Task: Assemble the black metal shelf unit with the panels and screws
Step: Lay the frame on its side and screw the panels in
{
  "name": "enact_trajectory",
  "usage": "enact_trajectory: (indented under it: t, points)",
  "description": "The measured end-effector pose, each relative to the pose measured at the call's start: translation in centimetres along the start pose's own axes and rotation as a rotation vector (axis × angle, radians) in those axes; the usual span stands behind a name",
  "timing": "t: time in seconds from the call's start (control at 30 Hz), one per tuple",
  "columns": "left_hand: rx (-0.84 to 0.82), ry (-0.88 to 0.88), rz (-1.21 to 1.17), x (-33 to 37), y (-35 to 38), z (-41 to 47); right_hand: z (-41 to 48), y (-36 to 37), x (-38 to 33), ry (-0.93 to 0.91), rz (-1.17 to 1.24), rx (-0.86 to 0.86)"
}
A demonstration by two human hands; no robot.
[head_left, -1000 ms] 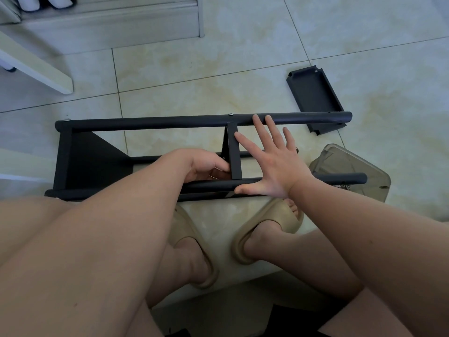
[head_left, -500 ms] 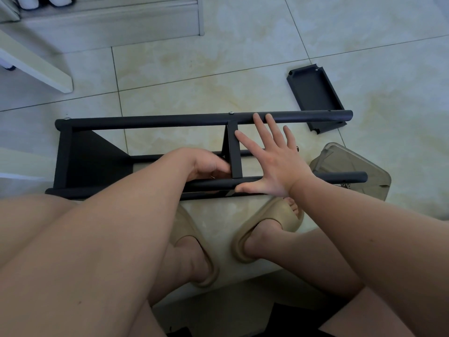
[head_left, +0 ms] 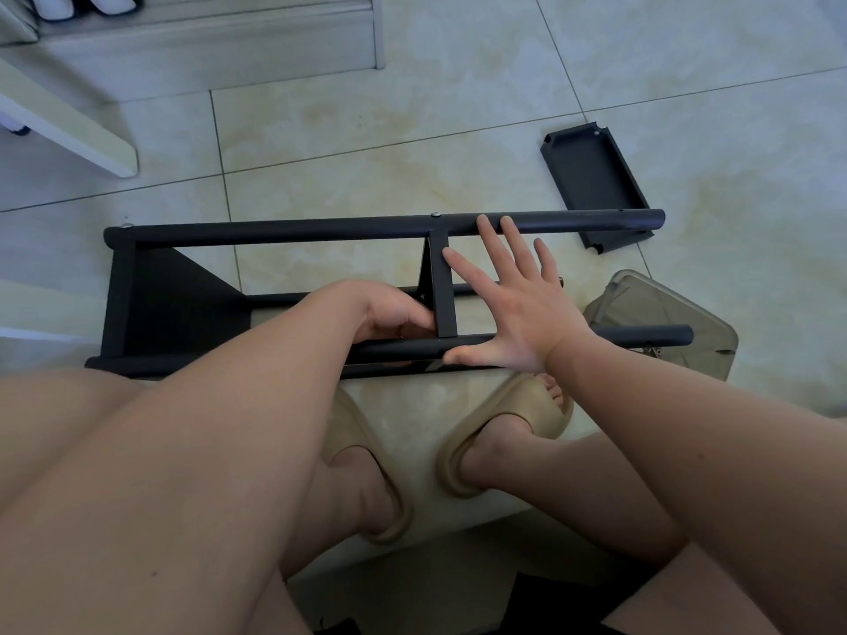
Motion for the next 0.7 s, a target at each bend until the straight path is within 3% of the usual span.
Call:
enact_trajectory:
  t: [0.27,0.7]
  points:
    - [-0.023,0.088,-0.074,0.29,-0.2,0.21,-0.02,-0.06,0.0,-0.001,-0.003,-0.004]
    - [0.02,0.061,0.014,0.42,-0.11,-0.27,0.08,-0.02,-0.01,-0.006,-0.007,-0.008]
Point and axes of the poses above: each hand's wrist, its own z-axis towards the middle knuckle, its own y-axis out of the palm, x = y × z, the point moved 5 cm from there along z, towards the middle knuckle, and after that the axes turned 8 degrees about -z, right-handed, at the moved point
